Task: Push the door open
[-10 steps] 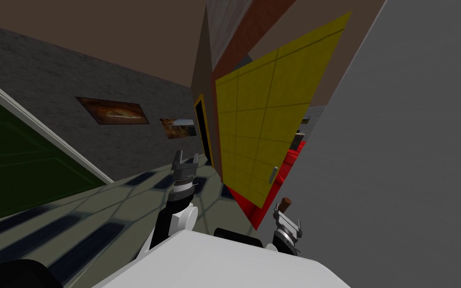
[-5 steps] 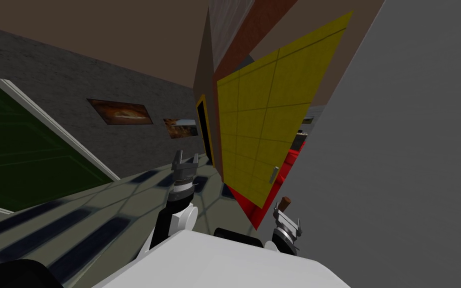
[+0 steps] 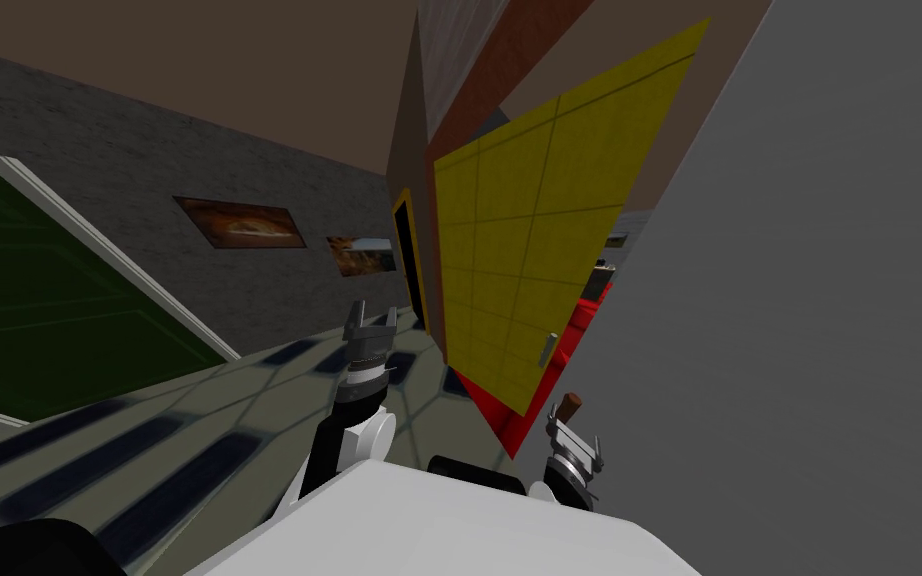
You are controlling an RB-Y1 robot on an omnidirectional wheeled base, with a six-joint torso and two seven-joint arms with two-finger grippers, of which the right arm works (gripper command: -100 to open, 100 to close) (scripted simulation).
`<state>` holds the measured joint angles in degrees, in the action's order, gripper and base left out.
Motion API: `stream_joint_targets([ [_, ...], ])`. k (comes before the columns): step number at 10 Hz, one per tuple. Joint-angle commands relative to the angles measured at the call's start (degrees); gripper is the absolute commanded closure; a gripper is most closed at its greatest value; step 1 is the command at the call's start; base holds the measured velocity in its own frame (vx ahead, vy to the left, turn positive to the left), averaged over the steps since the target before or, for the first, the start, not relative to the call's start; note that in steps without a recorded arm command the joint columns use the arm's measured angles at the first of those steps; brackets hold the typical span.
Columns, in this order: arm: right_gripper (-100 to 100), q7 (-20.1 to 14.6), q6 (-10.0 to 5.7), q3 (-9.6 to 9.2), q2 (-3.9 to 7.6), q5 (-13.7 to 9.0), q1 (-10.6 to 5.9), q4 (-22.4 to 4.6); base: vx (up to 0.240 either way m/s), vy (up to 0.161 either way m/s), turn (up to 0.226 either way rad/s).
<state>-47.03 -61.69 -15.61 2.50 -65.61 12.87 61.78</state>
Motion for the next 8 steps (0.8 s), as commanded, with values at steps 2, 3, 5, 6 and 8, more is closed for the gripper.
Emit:
stream_joint_targets([
  [2, 100, 0.0, -0.71, 1.71, 1.75, -0.6, 1.73, -0.7, -0.007, -0.005, 0.023],
  [3, 100, 0.0, -0.71, 1.71, 1.75, -0.6, 1.73, -0.7, 0.002, 0.001, -0.019],
  [5, 100, 0.0, -0.71, 1.71, 1.75, -0.6, 1.73, -0.7, 0.008, 0.016, 0.004],
  [6, 100, 0.0, -0.71, 1.71, 1.75, -0.6, 1.73, -0.7, -0.007, -0.003, 0.019],
  [8, 100, 0.0, -0.71, 1.71, 1.75, -0.6, 1.73, -0.7, 0.009, -0.008, -0.020],
])
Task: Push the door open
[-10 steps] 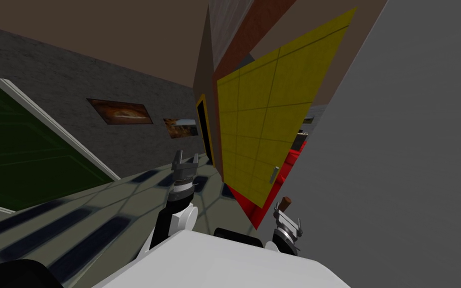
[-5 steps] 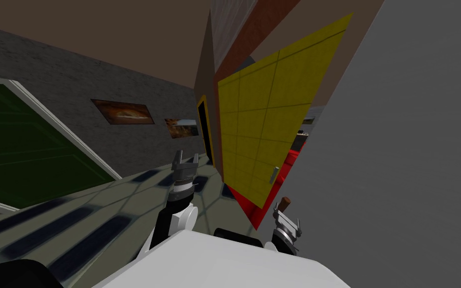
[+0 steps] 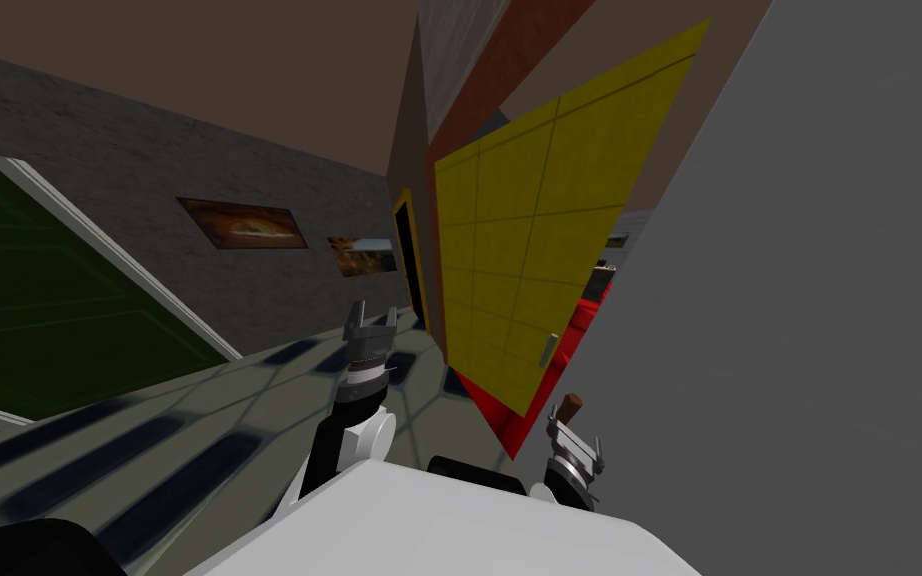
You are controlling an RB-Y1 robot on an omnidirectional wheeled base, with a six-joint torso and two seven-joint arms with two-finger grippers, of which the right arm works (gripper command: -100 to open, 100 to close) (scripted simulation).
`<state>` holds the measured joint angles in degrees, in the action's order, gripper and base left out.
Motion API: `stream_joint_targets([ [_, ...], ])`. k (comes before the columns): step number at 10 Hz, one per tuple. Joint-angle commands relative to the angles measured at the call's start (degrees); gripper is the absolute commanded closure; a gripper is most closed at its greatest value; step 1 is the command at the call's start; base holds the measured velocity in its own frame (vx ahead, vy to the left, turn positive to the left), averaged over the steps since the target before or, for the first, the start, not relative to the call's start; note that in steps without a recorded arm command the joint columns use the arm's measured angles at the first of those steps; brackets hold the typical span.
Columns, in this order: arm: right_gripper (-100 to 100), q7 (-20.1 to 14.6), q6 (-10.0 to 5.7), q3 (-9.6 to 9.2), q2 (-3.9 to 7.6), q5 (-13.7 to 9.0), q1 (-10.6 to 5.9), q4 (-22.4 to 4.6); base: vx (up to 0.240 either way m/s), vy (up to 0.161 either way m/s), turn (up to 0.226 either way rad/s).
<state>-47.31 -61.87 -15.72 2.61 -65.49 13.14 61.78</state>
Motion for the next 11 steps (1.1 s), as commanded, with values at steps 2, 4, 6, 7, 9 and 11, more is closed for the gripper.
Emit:
stream_joint_targets([
  [2, 100, 0.3, -1.09, 1.91, 1.29, -1.3, 1.02, -1.0, -0.017, -0.038, 0.124],
  [4, 100, 0.3, -1.09, 1.91, 1.29, -1.3, 1.02, -1.0, -0.011, -0.013, 0.022],
  [6, 100, 0.3, -1.09, 1.91, 1.29, -1.3, 1.02, -1.0, -0.004, 0.006, -0.023],
  [7, 100, 0.3, -1.09, 1.91, 1.29, -1.3, 1.02, -0.8, 0.018, -0.005, 0.013],
  [9, 100, 0.3, -1.09, 1.91, 1.29, -1.3, 1.02, -1.0, 0.007, -0.006, -0.002],
  [11, 100, 0.3, -1.17, 2.06, 1.37, -1.4, 1.09, -1.1, 0.006, -0.001, -0.001],
])
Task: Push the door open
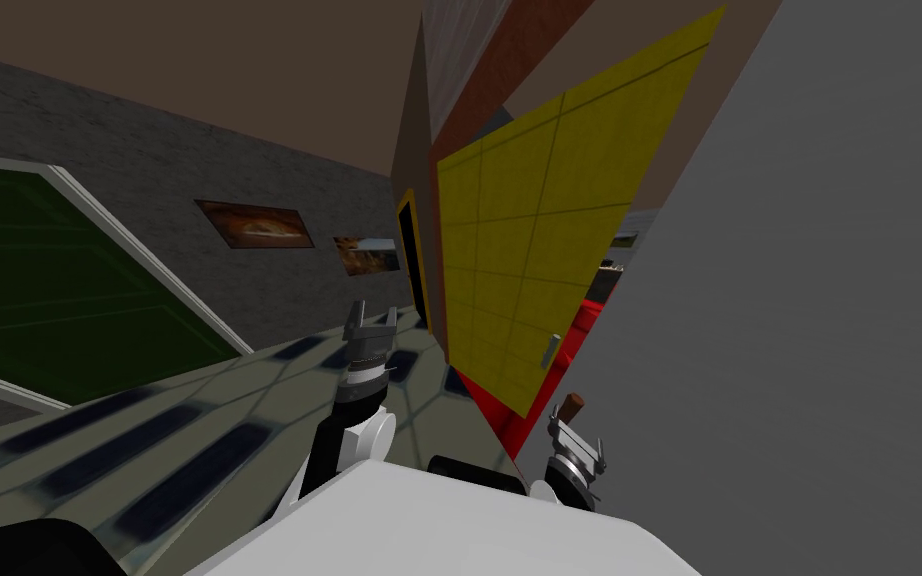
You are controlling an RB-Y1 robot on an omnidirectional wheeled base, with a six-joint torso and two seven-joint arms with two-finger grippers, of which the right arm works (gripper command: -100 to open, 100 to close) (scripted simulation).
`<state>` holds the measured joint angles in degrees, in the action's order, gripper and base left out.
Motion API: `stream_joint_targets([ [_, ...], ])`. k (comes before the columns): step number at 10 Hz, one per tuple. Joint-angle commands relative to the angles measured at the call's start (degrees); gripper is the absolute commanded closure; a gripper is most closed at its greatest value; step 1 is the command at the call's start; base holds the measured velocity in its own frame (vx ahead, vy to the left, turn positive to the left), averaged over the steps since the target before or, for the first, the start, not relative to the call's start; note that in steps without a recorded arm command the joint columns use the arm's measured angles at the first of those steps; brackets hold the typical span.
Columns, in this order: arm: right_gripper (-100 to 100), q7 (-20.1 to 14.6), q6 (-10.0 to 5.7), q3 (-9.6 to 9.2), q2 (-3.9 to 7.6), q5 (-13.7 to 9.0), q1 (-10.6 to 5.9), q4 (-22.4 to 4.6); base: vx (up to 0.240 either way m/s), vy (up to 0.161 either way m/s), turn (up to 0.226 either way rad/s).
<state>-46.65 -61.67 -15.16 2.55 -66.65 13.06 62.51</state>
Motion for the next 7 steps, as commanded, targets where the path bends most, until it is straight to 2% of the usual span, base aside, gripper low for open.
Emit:
stream_joint_targets([
  [1, 100, -0.4, -1.38, 1.50, 1.43, -0.3, 1.18, -1.8, -0.007, -0.006, 0.026],
  [7, 100, -0.4, -1.38, 1.50, 1.43, -0.3, 1.18, -1.8, -0.005, -0.002, 0.000],
])
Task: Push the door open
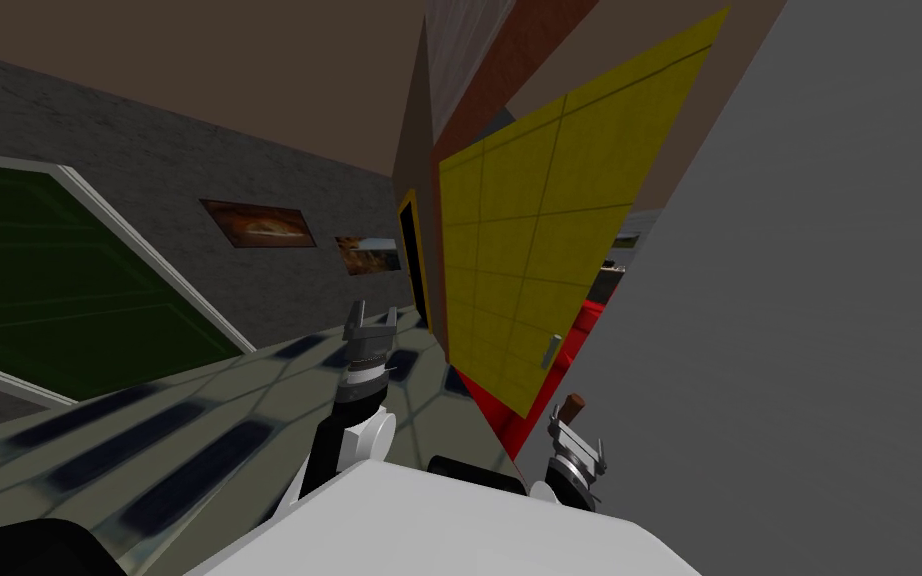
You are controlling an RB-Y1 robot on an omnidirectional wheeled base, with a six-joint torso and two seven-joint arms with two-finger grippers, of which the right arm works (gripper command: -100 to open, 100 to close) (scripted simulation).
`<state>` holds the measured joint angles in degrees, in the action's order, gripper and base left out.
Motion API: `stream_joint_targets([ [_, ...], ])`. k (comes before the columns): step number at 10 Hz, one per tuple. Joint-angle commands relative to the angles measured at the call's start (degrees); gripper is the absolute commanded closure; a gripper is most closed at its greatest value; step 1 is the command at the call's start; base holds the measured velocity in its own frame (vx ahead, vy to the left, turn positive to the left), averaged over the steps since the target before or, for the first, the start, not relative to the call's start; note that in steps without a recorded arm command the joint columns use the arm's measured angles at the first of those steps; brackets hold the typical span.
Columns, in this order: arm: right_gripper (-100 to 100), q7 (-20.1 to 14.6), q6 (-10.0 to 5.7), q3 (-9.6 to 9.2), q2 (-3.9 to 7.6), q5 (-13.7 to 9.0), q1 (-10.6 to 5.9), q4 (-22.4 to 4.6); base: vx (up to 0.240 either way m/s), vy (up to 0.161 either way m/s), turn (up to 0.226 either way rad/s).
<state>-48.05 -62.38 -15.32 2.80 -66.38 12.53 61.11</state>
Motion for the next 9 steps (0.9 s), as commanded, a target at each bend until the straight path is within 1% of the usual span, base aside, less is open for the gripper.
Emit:
stream_joint_targets([
  [1, 100, 1.0, -0.67, 1.66, 1.17, -0.6, 1.71, -0.4, 0.008, 0.016, 0.001],
  [2, 100, 1.0, -0.67, 1.66, 1.17, -0.6, 1.71, -0.4, 0.000, 0.000, 0.000],
  [3, 100, 1.1, -0.61, 1.61, 1.04, -1.2, 1.76, 0.6, -0.003, -0.032, 0.154],
  [4, 100, 1.1, -0.61, 1.61, 1.04, -1.2, 1.76, 0.6, -0.015, -0.017, 0.072],
  [9, 100, 1.2, -0.78, 1.91, 1.19, -1.4, 1.91, 0.4, -0.008, -0.014, 0.013],
])
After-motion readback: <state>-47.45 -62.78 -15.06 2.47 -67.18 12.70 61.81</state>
